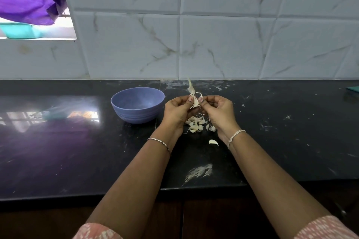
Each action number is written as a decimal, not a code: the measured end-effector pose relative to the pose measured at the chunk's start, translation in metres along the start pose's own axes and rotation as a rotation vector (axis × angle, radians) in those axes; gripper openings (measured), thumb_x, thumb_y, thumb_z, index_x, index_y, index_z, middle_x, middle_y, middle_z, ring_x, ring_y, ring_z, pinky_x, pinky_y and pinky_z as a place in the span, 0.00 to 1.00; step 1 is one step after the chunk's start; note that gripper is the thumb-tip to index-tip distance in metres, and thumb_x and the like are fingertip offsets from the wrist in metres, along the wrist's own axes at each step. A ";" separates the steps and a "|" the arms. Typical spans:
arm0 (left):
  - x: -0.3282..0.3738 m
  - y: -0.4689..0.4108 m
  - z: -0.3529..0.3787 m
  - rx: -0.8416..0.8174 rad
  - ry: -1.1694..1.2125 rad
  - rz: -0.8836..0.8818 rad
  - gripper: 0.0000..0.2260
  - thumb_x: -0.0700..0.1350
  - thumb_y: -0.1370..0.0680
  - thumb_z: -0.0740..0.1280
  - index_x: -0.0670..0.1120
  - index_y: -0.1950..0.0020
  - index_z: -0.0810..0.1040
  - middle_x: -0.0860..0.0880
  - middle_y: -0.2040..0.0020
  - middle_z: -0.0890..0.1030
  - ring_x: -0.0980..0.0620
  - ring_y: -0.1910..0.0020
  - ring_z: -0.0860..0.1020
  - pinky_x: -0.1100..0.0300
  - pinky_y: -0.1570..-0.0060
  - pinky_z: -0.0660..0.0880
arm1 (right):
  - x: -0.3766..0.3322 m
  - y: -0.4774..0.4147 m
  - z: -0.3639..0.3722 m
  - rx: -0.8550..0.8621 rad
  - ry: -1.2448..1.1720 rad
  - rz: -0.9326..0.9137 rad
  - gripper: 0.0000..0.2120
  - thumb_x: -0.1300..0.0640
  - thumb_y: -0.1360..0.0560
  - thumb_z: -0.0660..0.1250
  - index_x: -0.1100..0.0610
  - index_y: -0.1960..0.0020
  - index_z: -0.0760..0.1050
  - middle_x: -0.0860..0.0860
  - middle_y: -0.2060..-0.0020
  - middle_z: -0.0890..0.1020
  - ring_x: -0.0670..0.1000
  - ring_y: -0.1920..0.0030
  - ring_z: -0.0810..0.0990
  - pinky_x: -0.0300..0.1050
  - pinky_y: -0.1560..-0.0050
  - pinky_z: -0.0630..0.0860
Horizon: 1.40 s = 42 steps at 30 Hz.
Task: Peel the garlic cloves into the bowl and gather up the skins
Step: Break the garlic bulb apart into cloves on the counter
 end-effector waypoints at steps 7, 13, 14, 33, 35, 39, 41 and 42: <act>0.001 -0.001 -0.007 0.067 0.095 -0.029 0.02 0.35 0.22 0.67 0.39 0.54 0.78 0.45 0.61 0.82 0.55 0.67 0.82 0.65 0.64 0.80 | 0.008 -0.003 0.000 -0.025 -0.177 0.150 0.04 0.62 0.20 0.64 0.60 0.54 0.75 0.54 0.63 0.82 0.45 0.67 0.81 0.34 0.64 0.79; 0.000 0.002 -0.003 -0.001 -0.012 -0.036 0.01 0.35 0.22 0.67 0.39 0.52 0.78 0.45 0.60 0.81 0.54 0.66 0.83 0.64 0.63 0.81 | 0.012 -0.009 -0.011 -0.042 0.483 -0.014 0.05 0.61 0.25 0.71 0.53 0.55 0.77 0.52 0.60 0.84 0.48 0.61 0.82 0.42 0.57 0.80; -0.001 0.003 -0.001 -0.016 -0.031 -0.045 0.01 0.35 0.22 0.67 0.38 0.52 0.78 0.45 0.60 0.82 0.54 0.66 0.83 0.65 0.64 0.80 | 0.012 -0.007 -0.007 -0.079 0.504 -0.005 0.05 0.61 0.26 0.71 0.52 0.54 0.79 0.50 0.59 0.84 0.48 0.59 0.83 0.41 0.56 0.79; 0.002 0.002 -0.001 0.006 -0.160 0.063 0.02 0.36 0.25 0.71 0.40 0.56 0.80 0.44 0.63 0.81 0.56 0.68 0.82 0.66 0.65 0.79 | -0.001 -0.004 -0.004 -0.066 0.162 -0.075 0.04 0.59 0.30 0.77 0.54 0.59 0.82 0.51 0.63 0.85 0.45 0.63 0.83 0.37 0.59 0.79; 0.001 0.002 -0.002 0.005 -0.109 0.034 0.01 0.35 0.24 0.70 0.38 0.54 0.79 0.44 0.62 0.81 0.57 0.68 0.81 0.67 0.65 0.79 | -0.002 -0.003 -0.003 -0.069 0.092 -0.044 0.04 0.61 0.30 0.76 0.56 0.58 0.82 0.52 0.63 0.85 0.44 0.64 0.83 0.35 0.61 0.79; -0.005 0.001 -0.004 0.005 -0.068 -0.044 0.01 0.34 0.23 0.69 0.37 0.52 0.79 0.44 0.63 0.81 0.56 0.70 0.81 0.67 0.66 0.80 | 0.001 -0.001 -0.002 -0.102 -0.067 0.060 0.01 0.65 0.26 0.71 0.61 0.54 0.81 0.52 0.65 0.83 0.43 0.69 0.80 0.32 0.69 0.74; -0.007 0.001 -0.006 0.031 -0.147 -0.070 0.01 0.34 0.23 0.69 0.39 0.54 0.80 0.44 0.63 0.81 0.56 0.71 0.80 0.66 0.67 0.79 | 0.003 -0.002 -0.002 -0.100 -0.092 0.092 0.03 0.65 0.24 0.69 0.63 0.51 0.79 0.53 0.64 0.82 0.44 0.69 0.78 0.32 0.70 0.73; -0.007 0.000 -0.008 0.051 -0.193 -0.070 0.02 0.34 0.23 0.69 0.39 0.55 0.80 0.45 0.64 0.81 0.55 0.71 0.79 0.66 0.68 0.79 | 0.004 -0.003 -0.003 -0.097 -0.101 0.097 0.04 0.66 0.24 0.68 0.64 0.49 0.79 0.54 0.62 0.82 0.45 0.68 0.77 0.33 0.70 0.73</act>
Point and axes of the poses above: each hand's wrist, its own y-axis away from the middle knuckle, its own z-axis out of the palm, x = y × z, the point moved 6 cm from there along -y, towards the middle knuckle
